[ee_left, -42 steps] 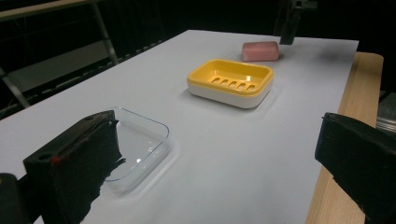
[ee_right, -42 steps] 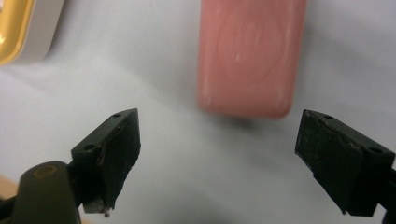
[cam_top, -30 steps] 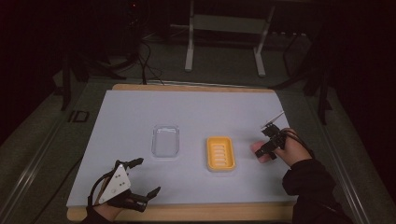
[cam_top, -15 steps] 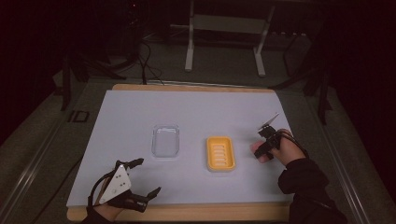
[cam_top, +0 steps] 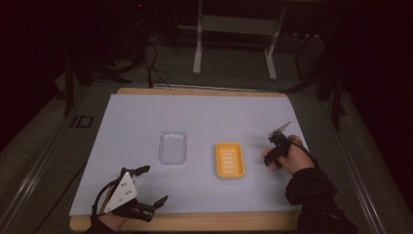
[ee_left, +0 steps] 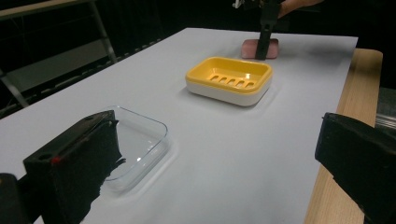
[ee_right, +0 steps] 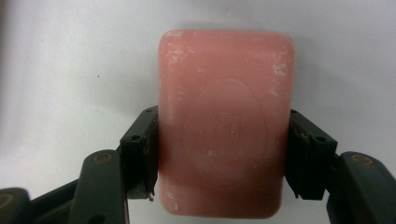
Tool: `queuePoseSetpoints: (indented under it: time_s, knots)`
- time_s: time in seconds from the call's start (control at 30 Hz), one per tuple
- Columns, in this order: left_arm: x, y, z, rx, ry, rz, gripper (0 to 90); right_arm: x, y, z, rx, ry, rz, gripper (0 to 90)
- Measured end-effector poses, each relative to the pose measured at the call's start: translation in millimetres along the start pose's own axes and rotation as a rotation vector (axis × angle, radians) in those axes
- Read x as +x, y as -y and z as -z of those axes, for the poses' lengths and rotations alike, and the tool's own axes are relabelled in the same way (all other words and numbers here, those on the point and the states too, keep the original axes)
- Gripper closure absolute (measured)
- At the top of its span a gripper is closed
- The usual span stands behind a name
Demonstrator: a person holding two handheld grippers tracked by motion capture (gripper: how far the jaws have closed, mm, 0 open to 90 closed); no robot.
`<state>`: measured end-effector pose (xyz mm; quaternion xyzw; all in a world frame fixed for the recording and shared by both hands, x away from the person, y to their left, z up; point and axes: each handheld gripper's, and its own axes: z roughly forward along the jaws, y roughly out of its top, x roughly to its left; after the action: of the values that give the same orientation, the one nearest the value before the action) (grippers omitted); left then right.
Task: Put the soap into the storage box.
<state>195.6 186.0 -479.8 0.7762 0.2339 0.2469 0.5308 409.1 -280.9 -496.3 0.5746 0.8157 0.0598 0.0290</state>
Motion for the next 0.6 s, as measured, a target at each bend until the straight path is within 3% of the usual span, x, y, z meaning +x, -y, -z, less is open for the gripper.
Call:
queuePoseSetpoints:
  time_s: [0.1,0.33,0.6]
  knots:
    - [-0.1,0.0,0.0,0.001,0.000,-0.001,0.6,2.0,2.2,2.3,0.015,0.027,-0.065,37.7]
    - [-0.1,0.0,-0.2,0.001,-0.001,-0.001,0.6,7.6,7.9,16.0,-0.004,0.054,-0.183,37.8]
    - [-0.2,0.0,-0.4,0.002,-0.003,-0.001,0.6,24.3,13.6,32.2,-0.009,0.053,-0.207,37.7]
